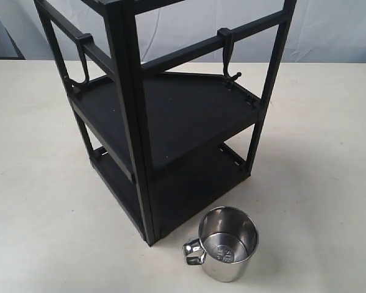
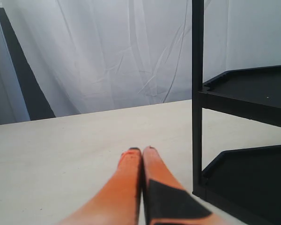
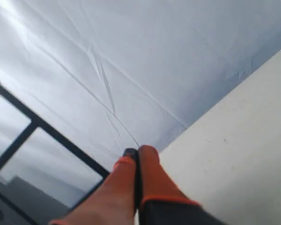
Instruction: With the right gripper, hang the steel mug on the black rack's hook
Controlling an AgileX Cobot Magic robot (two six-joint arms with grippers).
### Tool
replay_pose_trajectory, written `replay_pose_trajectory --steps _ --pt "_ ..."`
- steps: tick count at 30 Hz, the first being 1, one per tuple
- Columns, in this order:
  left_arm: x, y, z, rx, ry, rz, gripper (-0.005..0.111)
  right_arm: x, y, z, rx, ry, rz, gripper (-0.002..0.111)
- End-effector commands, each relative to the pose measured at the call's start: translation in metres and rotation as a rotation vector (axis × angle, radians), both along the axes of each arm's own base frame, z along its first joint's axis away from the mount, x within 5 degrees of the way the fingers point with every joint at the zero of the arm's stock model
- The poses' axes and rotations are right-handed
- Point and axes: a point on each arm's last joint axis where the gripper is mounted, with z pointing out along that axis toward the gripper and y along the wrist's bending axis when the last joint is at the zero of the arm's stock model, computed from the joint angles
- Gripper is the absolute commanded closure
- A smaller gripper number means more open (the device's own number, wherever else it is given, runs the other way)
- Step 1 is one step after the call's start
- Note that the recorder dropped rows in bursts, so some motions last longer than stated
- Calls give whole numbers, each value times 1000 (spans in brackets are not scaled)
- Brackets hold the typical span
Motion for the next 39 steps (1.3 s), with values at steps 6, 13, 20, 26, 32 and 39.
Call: replay_pose_trajectory --steps 6,13,20,26,32,39 --pt "0 0 1 -3 -9 -5 105 0 -11 3 414 -21 -85 109" --pt "0 0 1 -3 -9 -5 105 -11 19 36 165 -129 231 109" --pt "0 0 1 -3 -9 -5 105 10 20 86 -420 -10 230 109" --pt "0 0 1 -3 -9 -5 105 75 18 95 -619 579 528 109" --pt "0 0 1 -3 -9 -5 105 113 24 72 -587 902 773 109" --pt "0 0 1 -3 -9 -5 105 117 65 59 -673 882 933 109"
